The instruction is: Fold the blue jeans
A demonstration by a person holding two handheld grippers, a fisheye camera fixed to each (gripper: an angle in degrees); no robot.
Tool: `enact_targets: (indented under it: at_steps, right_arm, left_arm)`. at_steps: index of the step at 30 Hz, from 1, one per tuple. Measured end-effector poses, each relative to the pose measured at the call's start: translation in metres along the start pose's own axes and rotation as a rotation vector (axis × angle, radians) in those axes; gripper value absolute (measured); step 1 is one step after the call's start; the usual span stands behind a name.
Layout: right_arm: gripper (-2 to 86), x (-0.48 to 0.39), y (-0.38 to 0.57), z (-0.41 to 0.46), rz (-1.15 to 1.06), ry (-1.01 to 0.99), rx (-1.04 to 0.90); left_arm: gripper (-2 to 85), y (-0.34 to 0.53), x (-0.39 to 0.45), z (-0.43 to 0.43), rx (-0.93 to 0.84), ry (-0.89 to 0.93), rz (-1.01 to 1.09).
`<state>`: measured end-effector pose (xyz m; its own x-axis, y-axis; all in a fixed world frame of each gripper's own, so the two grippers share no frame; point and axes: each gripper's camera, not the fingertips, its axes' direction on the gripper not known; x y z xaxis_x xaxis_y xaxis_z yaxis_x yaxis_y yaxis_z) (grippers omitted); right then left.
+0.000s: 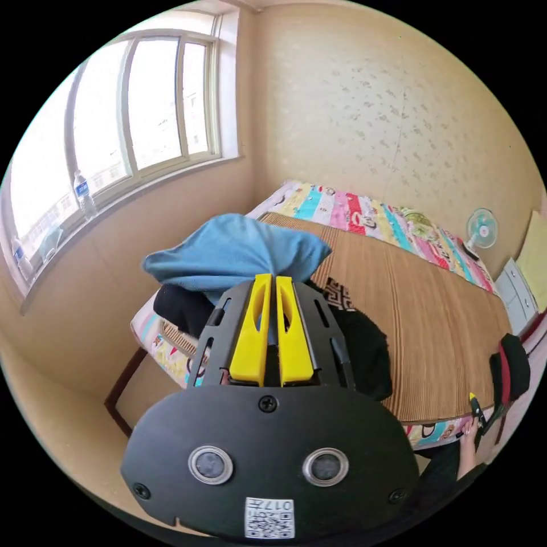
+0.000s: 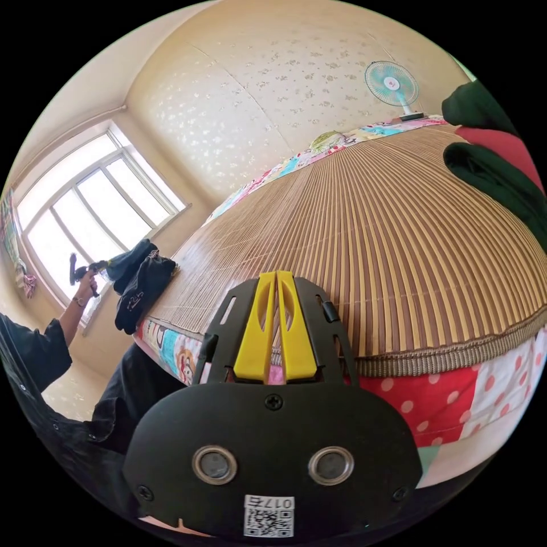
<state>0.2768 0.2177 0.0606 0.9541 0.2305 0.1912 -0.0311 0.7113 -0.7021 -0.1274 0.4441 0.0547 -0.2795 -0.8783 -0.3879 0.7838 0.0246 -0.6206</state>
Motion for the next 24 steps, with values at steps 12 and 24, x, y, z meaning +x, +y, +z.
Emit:
enact_targets:
  at_steps: [12, 24]
  right_arm:
    - [0.2, 0.064, 0.002, -0.047, 0.006, -0.007, -0.003]
    - [0.8, 0.12, -0.008, -0.1, 0.014, -0.013, -0.004]
  left_arm:
    - [-0.8, 0.122, 0.352, -0.054, -0.053, 0.724, 0.73]
    - [-0.8, 0.362, 0.399, 0.003, -0.543, 1.252, 0.444]
